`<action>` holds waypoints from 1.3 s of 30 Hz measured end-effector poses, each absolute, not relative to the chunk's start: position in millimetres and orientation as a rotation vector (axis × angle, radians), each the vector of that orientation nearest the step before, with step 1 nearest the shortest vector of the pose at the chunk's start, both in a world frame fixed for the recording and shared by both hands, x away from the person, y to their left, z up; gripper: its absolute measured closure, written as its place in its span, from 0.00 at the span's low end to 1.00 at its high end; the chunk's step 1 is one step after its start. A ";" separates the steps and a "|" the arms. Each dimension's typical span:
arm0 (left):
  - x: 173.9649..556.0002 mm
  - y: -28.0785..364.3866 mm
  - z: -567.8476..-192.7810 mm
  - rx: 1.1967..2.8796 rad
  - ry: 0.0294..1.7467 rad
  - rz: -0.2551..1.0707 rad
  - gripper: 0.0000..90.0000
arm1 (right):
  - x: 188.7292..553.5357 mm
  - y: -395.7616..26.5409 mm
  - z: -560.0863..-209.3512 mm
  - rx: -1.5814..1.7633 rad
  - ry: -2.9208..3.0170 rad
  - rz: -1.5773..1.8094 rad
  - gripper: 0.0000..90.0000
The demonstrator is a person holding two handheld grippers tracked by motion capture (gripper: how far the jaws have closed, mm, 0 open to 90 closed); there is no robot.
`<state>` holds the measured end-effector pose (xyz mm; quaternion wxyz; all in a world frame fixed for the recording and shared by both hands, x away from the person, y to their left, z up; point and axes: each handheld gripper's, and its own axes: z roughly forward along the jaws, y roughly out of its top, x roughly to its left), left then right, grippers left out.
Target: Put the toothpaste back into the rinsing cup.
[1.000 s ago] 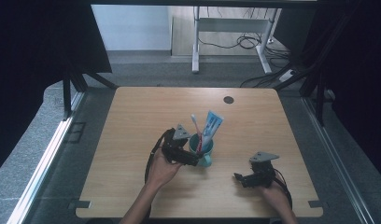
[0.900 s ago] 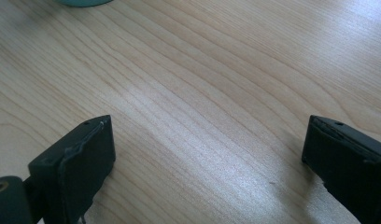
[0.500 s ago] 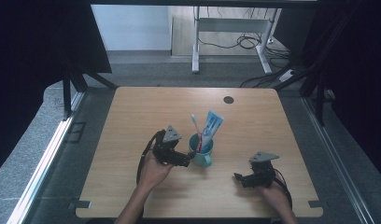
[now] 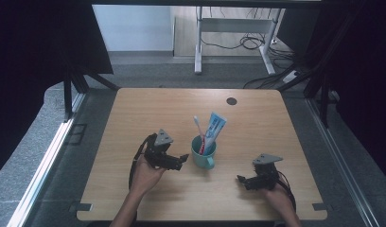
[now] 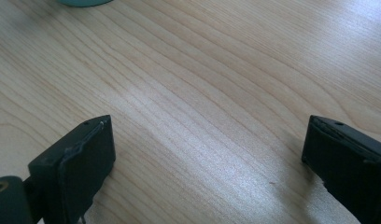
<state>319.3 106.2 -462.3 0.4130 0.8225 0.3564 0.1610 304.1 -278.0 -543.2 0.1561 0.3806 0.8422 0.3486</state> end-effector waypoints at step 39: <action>291.2 180.3 -498.1 2.057 1.086 0.433 0.00 | 304.1 -278.0 -543.2 1.089 2.410 0.998 0.02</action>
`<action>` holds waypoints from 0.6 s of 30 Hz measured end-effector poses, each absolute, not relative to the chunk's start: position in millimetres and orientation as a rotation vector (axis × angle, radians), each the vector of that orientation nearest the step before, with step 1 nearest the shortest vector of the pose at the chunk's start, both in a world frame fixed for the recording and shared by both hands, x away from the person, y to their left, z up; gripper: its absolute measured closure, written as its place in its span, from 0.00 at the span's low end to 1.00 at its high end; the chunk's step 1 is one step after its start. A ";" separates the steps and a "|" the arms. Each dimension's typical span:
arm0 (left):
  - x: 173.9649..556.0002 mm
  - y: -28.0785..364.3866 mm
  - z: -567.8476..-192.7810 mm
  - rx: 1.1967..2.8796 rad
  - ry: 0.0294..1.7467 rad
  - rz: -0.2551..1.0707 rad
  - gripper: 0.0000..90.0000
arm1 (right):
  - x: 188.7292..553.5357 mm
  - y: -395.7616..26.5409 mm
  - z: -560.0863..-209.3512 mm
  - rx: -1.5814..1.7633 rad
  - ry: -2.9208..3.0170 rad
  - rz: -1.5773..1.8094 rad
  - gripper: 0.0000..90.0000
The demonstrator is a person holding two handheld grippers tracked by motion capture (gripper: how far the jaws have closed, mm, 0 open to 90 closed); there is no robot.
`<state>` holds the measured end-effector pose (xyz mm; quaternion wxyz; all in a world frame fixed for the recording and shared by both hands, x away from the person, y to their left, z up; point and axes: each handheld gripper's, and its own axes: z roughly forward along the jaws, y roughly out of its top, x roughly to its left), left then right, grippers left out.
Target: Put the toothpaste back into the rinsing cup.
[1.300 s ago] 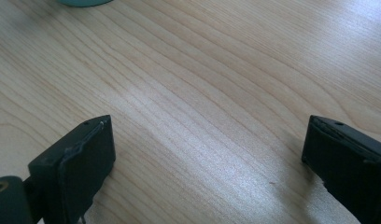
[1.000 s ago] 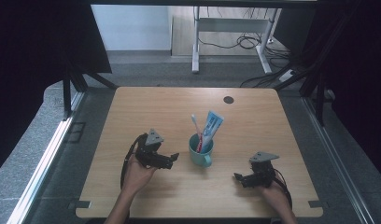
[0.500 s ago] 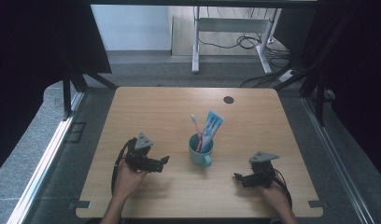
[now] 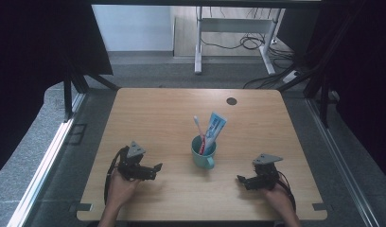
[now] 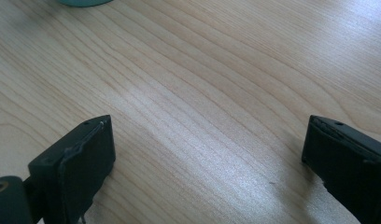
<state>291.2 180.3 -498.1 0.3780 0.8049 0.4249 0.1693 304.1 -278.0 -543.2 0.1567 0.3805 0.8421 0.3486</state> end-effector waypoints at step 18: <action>284.6 184.5 -531.9 2.086 1.142 0.386 0.00 | 304.1 -278.0 -543.3 1.088 2.410 0.998 0.02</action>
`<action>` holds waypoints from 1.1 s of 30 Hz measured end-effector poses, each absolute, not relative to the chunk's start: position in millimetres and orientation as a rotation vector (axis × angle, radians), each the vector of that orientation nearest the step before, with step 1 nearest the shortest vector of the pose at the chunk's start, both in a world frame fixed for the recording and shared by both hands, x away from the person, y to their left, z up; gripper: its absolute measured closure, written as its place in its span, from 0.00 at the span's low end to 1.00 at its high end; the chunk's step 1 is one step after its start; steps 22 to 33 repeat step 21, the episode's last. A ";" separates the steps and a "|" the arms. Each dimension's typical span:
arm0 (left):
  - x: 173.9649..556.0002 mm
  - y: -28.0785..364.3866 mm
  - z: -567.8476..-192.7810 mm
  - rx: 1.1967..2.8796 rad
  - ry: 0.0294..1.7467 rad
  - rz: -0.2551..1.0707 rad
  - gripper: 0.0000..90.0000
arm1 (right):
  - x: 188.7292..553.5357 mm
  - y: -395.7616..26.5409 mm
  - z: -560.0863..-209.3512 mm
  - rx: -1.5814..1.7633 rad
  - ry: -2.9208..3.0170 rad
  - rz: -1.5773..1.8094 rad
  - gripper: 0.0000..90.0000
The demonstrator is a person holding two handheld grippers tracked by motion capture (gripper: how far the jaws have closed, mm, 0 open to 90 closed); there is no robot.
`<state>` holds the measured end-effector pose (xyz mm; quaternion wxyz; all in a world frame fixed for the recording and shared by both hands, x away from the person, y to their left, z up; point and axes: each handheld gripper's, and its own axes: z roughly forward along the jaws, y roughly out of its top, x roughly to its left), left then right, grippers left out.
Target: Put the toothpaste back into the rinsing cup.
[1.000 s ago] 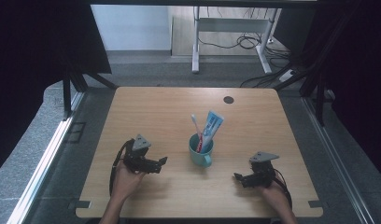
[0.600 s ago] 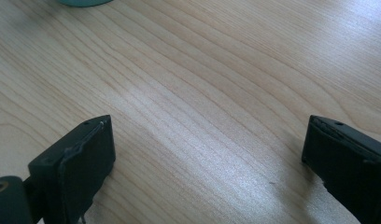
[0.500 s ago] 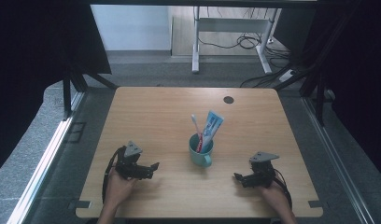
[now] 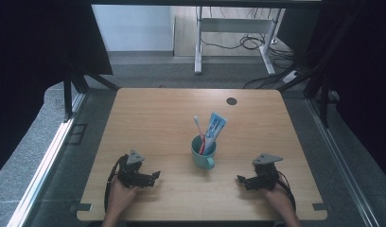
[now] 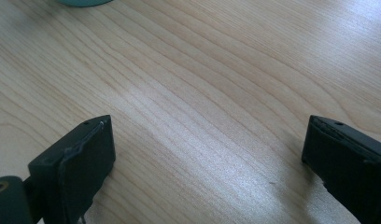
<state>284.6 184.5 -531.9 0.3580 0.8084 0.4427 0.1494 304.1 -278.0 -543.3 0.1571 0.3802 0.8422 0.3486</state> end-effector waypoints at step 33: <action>281.9 172.3 -546.0 2.149 1.193 0.417 0.00 | 304.1 -278.0 -543.3 1.090 2.410 0.998 0.02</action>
